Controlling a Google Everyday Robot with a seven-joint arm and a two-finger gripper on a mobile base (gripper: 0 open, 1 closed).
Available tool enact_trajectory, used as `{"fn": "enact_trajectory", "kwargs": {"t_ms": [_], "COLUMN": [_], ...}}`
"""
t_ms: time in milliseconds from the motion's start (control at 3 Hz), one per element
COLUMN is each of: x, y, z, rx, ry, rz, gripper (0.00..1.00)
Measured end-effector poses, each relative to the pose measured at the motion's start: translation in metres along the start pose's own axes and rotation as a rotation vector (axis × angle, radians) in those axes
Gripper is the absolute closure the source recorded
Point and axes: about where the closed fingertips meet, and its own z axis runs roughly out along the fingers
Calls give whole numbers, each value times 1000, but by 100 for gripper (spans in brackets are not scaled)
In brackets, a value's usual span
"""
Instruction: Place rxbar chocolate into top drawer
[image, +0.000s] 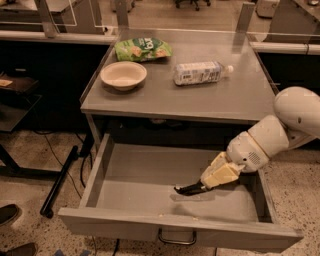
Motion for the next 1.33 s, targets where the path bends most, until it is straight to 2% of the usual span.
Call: {"fn": "enact_trajectory", "kwargs": {"t_ms": [333,1000,1333], "x": [-3,4,10], "y": [-10,-25,-26], "z": [20,48,58], "rx": [-19,-29,-30], "ry": [-73,-146,-155], "rz": [-6,16,28], "gripper": [100,100,100]}}
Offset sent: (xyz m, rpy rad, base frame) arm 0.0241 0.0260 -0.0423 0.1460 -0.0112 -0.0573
